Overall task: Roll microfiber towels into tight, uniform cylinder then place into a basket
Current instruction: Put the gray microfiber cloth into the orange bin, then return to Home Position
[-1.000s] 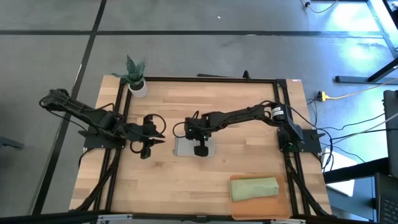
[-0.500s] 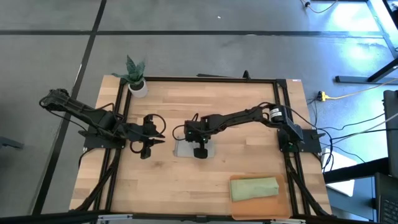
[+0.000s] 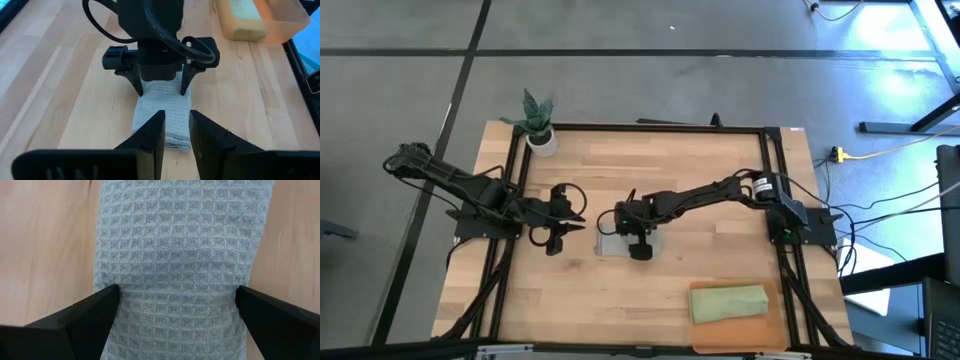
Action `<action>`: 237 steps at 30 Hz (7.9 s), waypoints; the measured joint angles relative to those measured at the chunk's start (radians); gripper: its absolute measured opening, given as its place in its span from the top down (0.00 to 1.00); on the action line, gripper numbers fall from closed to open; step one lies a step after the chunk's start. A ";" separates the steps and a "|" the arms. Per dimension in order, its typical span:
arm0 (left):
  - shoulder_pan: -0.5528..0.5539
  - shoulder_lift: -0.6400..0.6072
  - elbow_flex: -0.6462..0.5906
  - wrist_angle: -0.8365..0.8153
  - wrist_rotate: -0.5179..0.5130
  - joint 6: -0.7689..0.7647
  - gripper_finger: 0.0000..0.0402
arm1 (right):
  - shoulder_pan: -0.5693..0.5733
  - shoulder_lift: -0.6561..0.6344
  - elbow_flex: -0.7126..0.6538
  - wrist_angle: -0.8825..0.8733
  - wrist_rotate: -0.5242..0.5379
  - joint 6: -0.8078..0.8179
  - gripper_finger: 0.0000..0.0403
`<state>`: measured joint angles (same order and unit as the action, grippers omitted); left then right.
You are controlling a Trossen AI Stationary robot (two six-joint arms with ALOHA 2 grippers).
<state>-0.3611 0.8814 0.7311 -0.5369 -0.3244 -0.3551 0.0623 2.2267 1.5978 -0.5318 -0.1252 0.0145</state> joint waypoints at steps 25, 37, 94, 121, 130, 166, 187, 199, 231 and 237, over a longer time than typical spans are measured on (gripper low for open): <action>0.000 0.000 0.000 0.000 0.000 0.000 0.80 | 0.030 0.002 -0.002 0.019 -0.027 0.061 0.47; 0.000 0.000 0.000 0.000 0.000 0.000 0.80 | 0.029 0.002 -0.002 0.018 -0.050 0.088 0.81; -0.006 0.000 0.000 0.365 0.280 0.149 0.80 | 0.482 -0.175 0.735 -1.039 0.073 0.631 0.84; -0.101 0.371 0.411 0.364 0.192 0.259 0.80 | 0.945 -0.576 -0.040 -0.713 0.125 0.975 0.84; -0.102 0.458 0.621 0.207 0.179 0.260 0.80 | 0.942 -0.577 -0.267 -0.355 0.178 0.844 0.84; -0.102 0.465 0.663 0.147 0.158 0.248 0.80 | 0.891 -0.574 -0.575 0.035 0.153 0.661 0.53; -0.116 0.465 0.663 0.156 0.158 0.155 0.80 | 0.781 -0.572 -0.231 -0.504 0.238 0.717 0.63; -0.110 0.450 0.661 0.093 0.162 0.230 0.95 | 0.581 -0.613 -0.066 -0.724 0.399 0.605 0.97; 0.093 -0.568 -0.068 0.279 0.071 0.337 1.00 | 0.190 -1.682 -0.909 0.276 0.337 0.263 0.99; 0.095 -0.804 -0.216 0.319 0.040 0.334 1.00 | 0.171 -1.843 -1.078 0.391 0.338 0.333 0.99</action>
<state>-0.2665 0.0773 0.5153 -0.2176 -0.2841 -0.0212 0.2329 0.3841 0.5197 -0.1410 0.2129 0.3472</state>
